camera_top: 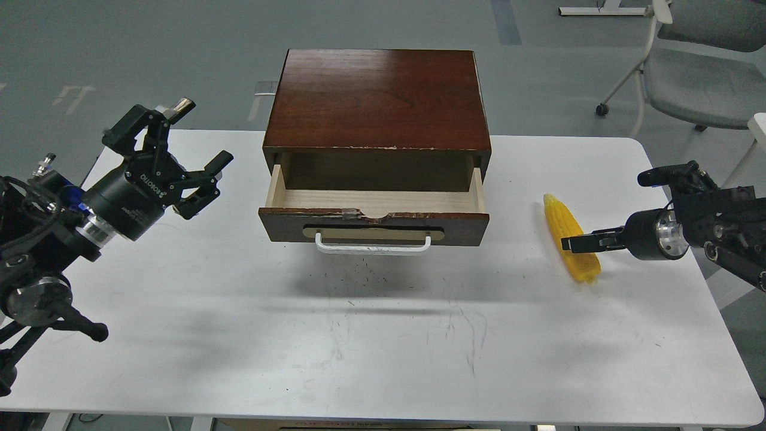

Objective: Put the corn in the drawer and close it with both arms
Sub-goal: 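Lift the corn with the right gripper and carry it over the drawer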

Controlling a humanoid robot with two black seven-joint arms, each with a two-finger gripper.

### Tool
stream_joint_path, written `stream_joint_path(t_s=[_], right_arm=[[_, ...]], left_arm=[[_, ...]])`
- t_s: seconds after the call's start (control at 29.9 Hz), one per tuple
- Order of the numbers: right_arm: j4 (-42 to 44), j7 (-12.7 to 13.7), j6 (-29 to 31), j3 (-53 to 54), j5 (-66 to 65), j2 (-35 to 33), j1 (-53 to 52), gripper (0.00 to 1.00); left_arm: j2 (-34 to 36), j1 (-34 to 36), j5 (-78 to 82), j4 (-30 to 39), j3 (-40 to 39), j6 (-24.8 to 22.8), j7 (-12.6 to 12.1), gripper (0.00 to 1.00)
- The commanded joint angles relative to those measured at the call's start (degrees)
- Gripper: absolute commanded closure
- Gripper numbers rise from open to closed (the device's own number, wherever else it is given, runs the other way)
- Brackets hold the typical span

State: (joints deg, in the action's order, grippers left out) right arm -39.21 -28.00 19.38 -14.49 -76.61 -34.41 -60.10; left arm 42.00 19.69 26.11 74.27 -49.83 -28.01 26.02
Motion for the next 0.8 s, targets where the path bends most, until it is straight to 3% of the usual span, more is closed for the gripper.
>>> stream_joint_path(t_s=[0.0, 0.03, 0.17, 0.33, 0.5, 0.77], right_arm=[[-0.17, 0.0, 0.14, -0.1, 0.06, -0.22, 0.16, 0.78], [-0.34, 0.0, 0.14, -0.1, 0.15, -0.48, 0.07, 0.84], [-1.57, 0.0, 0.14, -0.01, 0.5, -1.27, -1.59, 0.89], [-4.65, 0.0, 0.05, 0.87, 1.11, -3.12, -7.58, 0.89], [-11.23, 0.0, 0.31, 2.71, 3.91, -7.68, -21.26, 0.88], [-22.66, 0.0, 0.66, 1.83, 6.74, -6.2, -33.94, 0.88]], left_arm=[[0.01, 0.0, 0.0, -0.01, -0.09, 0.01, 0.0, 0.01], [0.01, 0.0, 0.0, -0.01, -0.09, 0.01, 0.0, 0.01], [0.01, 0.0, 0.0, -0.01, -0.18, 0.01, 0.0, 0.01], [-0.08, 0.0, 0.0, -0.01, -0.44, 0.01, 0.0, 0.01], [0.27, 0.09, 0.0, -0.01, -0.62, 0.01, 0.0, 0.01], [0.45, 0.26, -0.09, 0.08, -0.62, 0.01, -0.09, 0.01]])
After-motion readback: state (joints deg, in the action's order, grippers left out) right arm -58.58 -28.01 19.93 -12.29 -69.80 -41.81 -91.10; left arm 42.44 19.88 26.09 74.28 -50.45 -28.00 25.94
